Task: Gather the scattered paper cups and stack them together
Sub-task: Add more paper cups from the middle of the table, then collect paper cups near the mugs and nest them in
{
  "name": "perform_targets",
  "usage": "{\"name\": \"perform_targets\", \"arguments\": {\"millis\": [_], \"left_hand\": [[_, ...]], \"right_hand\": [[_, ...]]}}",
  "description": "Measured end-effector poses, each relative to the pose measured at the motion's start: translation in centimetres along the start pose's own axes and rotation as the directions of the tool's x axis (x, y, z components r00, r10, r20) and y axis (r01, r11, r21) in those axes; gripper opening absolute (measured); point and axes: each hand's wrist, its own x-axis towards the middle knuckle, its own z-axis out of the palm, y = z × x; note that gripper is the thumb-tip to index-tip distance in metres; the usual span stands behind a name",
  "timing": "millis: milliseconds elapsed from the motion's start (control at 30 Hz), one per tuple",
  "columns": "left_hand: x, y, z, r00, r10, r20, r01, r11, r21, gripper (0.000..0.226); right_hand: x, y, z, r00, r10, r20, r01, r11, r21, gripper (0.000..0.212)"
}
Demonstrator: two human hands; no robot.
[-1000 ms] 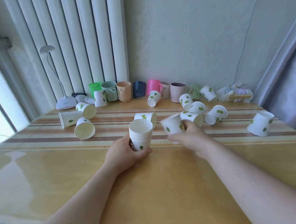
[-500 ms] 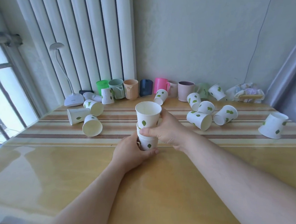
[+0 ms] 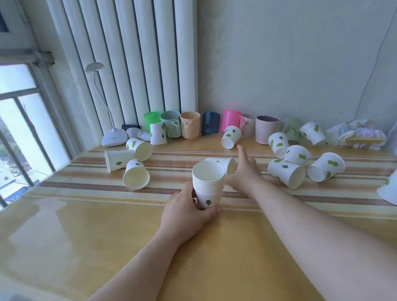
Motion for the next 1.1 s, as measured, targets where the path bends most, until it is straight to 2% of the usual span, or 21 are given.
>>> {"name": "perform_targets", "arguments": {"millis": [67,167,400,467,567,633,733,833,900,967,1033,1100], "left_hand": [[0.1,0.0,0.0,1.000,0.003,-0.005,-0.003,1.000,0.003,0.063],[0.1,0.0,0.1,1.000,0.010,-0.010,-0.009,1.000,0.010,0.065],[0.0,0.4,0.0,1.000,0.019,-0.002,-0.019,0.999,0.034,0.060],[-0.1,0.5,-0.1,1.000,0.020,0.016,-0.021,0.999,0.032,0.054],[-0.3,0.6,-0.4,1.000,0.010,0.030,-0.011,1.000,0.022,0.052],[-0.5,0.8,-0.4,0.999,0.005,0.032,-0.006,1.000,0.022,0.050],[-0.6,0.9,-0.5,0.999,0.015,0.032,-0.016,0.999,0.041,0.050],[-0.6,0.8,-0.4,0.999,0.027,0.034,-0.029,0.997,0.072,0.049],[-0.5,0.7,-0.3,0.999,0.032,0.034,-0.034,0.996,0.083,0.050],[-0.5,0.6,-0.3,0.999,0.036,0.032,-0.039,0.996,0.086,0.050],[-0.5,0.6,-0.3,0.999,0.039,0.032,-0.041,0.996,0.081,0.048],[-0.4,0.7,-0.3,0.998,0.045,0.035,-0.047,0.995,0.083,0.048]], "right_hand": [[0.4,-0.2,1.3,0.999,-0.028,0.028,0.029,0.999,-0.026,0.122],[-0.2,0.1,2.5,0.995,-0.097,-0.024,0.097,0.995,-0.006,0.101],[-2.9,1.6,-0.2,0.981,0.005,-0.191,0.058,0.945,0.321,0.064],[-3.9,2.5,-2.1,0.978,0.005,-0.207,0.080,0.913,0.400,0.067],[-5.1,3.5,-4.4,0.971,-0.024,-0.237,0.120,0.910,0.397,0.085],[-6.0,4.0,-5.1,0.969,-0.060,-0.240,0.138,0.936,0.325,0.096],[-7.0,4.9,-5.1,0.970,-0.146,-0.197,0.166,0.982,0.086,0.101],[-7.7,5.8,-4.3,0.980,-0.129,-0.154,0.142,0.987,0.078,0.103],[-8.0,6.1,-3.9,0.978,-0.095,-0.186,0.115,0.989,0.098,0.107],[-7.9,5.7,-3.8,0.973,-0.002,-0.229,0.042,0.984,0.171,0.109],[-7.8,4.3,-4.0,0.959,0.114,-0.258,-0.008,0.925,0.381,0.100],[-7.6,1.8,-4.4,0.954,0.170,-0.245,0.050,0.719,0.693,0.071]]}}
